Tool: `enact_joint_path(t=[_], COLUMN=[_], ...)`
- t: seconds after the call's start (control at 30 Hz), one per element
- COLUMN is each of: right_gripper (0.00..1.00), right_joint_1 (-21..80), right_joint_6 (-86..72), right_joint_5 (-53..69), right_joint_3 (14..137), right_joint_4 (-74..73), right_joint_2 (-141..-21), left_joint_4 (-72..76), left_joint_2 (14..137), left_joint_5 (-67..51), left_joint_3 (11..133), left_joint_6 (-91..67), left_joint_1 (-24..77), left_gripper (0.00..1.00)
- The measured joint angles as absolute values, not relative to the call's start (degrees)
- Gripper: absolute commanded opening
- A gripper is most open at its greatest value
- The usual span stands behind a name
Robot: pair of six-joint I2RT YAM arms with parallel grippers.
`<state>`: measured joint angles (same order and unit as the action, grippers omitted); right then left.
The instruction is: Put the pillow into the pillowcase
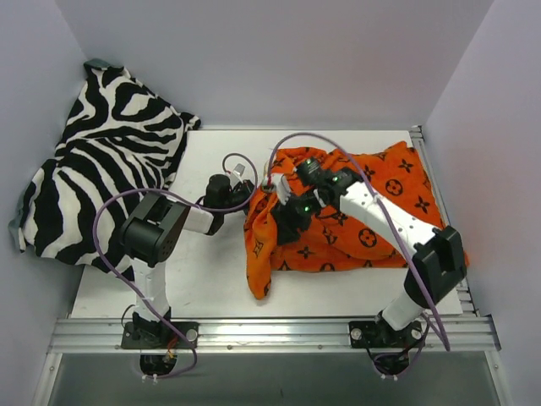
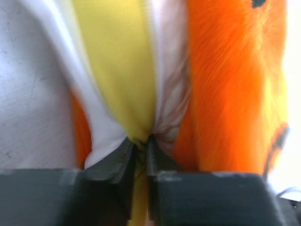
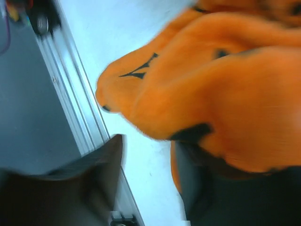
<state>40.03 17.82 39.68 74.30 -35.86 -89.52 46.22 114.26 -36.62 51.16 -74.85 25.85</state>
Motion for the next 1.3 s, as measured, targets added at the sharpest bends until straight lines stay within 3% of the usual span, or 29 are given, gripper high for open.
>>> enact_joint_path(t=[0.07,0.1,0.23,0.27,0.4,0.63,0.77,0.8,0.83,0.9,0.93,1.07,1.17,1.3], right_gripper=[0.63,0.64,0.71,0.79,0.91,1.0,1.0,0.92,0.65,0.28,0.0,0.0,0.0,0.0], right_joint_1=[34.7,32.1,21.4,18.6,11.1,18.1,22.4,23.2,23.5,23.9,23.9,23.9,24.5,25.6], right_joint_6=[15.8,14.4,8.8,7.2,2.1,-11.1,-18.1,-18.9,-19.3,-19.5,-19.3,-19.6,-19.8,-26.4], right_joint_5=[41.7,42.3,43.5,43.8,41.9,46.2,45.3,44.5,43.7,42.3,41.3,41.0,44.1,49.8], right_joint_3=[78.0,79.7,85.5,86.9,91.2,106.6,114.8,114.9,114.9,114.9,115.0,120.2,130.4,132.7], right_joint_4=[-36.6,-37.3,-39.9,-40.2,-41.8,-40.8,-39.4,-39.8,-40.4,-41.2,-41.6,-44.5,-43.9,-30.5], right_joint_2=[-92.6,-93.6,-94.8,-94.7,-94.7,-104.7,-109.8,-109.8,-109.8,-109.8,-110.0,-111.7,-115.3,-115.8], left_joint_4=[46.2,46.1,44.0,43.0,39.4,38.8,35.6,34.5,33.3,31.5,30.9,31.4,32.7,34.4], left_joint_2=[114.2,114.1,112.9,112.7,111.9,107.6,106.5,106.1,105.8,104.8,104.2,100.6,97.4,93.2], left_joint_5=[-36.7,-36.8,-40.3,-41.4,-45.0,-48.0,-48.7,-48.8,-49.0,-49.2,-49.3,-48.7,-48.8,-48.6], left_joint_3=[51.2,51.2,53.1,54.8,64.6,69.7,69.7,69.7,69.7,69.7,69.5,66.8,64.9,63.7], left_joint_6=[-74.8,-74.6,-73.4,-72.9,-69.9,-65.8,-62.0,-60.9,-60.1,-58.6,-58.1,-57.7,-58.5,-59.8], left_joint_1=[25.8,25.6,23.6,22.7,19.0,20.1,23.0,23.3,23.4,23.6,23.5,22.3,19.4,12.4], left_gripper=[0.03,0.0,0.0,0.0,0.0,0.0,0.0,0.0,0.0,0.02,0.12,0.47,0.62,0.74])
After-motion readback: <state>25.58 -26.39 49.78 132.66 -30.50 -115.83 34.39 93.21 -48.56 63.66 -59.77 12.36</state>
